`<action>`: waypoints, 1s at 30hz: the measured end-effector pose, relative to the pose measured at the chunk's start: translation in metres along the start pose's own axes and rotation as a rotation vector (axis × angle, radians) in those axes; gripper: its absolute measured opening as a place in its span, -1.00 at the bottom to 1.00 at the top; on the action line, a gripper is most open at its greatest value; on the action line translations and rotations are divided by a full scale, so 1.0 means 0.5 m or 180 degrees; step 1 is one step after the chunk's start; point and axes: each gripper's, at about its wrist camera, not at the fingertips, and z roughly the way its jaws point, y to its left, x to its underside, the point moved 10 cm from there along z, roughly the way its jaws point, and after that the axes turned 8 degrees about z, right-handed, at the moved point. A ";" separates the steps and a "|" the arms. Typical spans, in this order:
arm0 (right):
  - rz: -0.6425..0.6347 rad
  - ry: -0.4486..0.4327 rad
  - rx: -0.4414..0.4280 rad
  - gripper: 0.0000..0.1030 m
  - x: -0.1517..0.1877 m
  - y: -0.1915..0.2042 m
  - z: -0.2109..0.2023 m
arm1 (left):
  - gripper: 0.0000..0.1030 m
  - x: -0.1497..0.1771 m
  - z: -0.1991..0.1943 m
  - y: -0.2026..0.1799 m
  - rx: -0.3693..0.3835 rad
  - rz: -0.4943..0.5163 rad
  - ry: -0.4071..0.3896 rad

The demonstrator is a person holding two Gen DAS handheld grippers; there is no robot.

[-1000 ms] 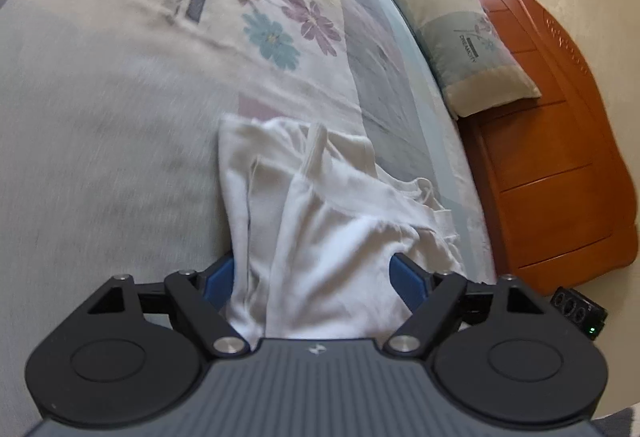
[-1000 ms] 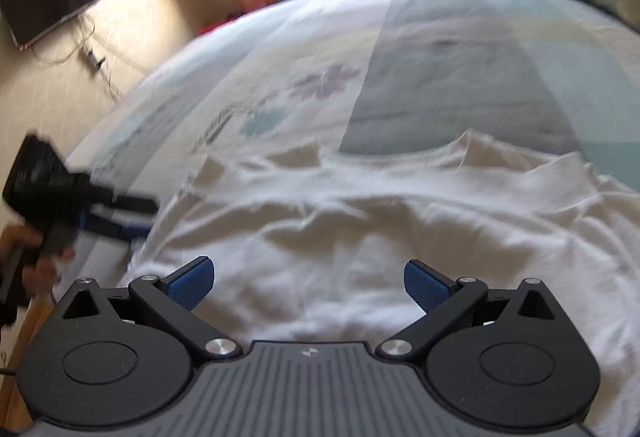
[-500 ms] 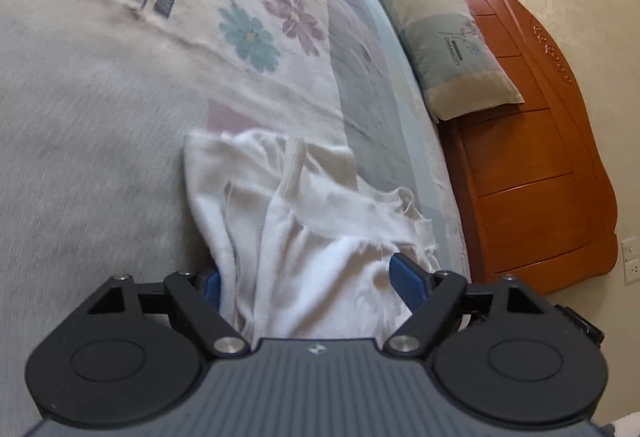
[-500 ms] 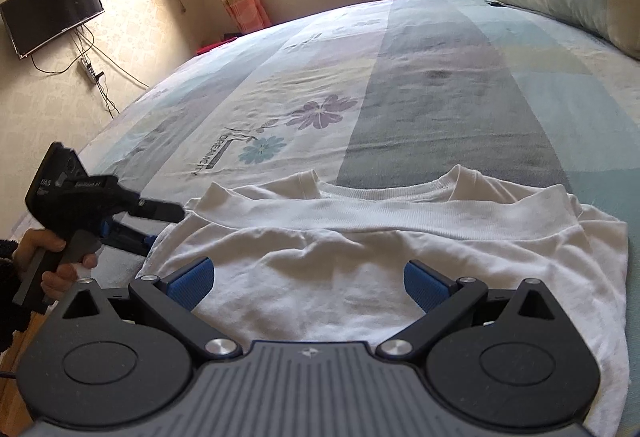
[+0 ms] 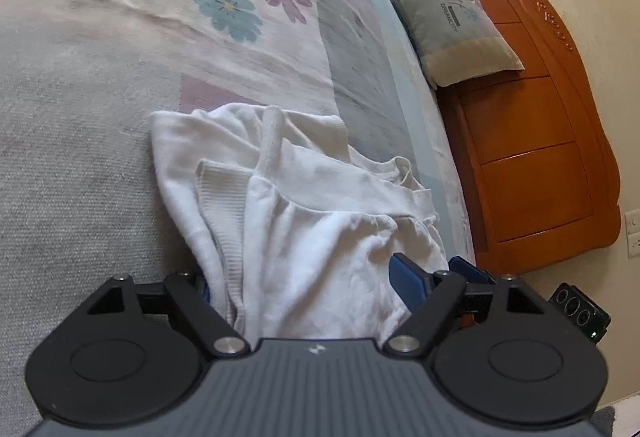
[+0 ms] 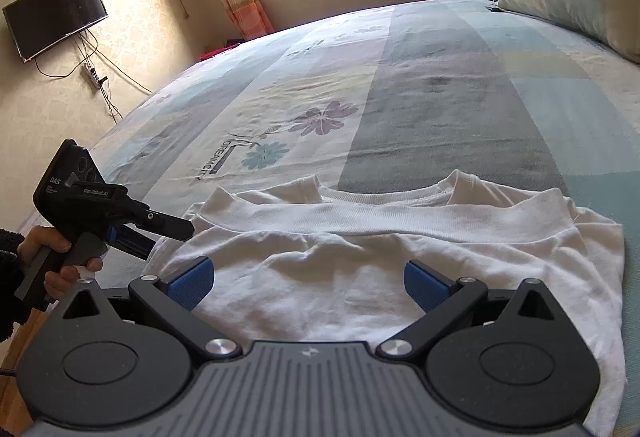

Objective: Fold clothes
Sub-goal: 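Close the left gripper on the sweatshirt's ribbed cuff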

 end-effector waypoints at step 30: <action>0.0347 0.0101 -0.0177 1.00 0.023 -0.015 0.006 | -0.44 0.025 0.030 -0.009 -0.0228 0.0399 0.0340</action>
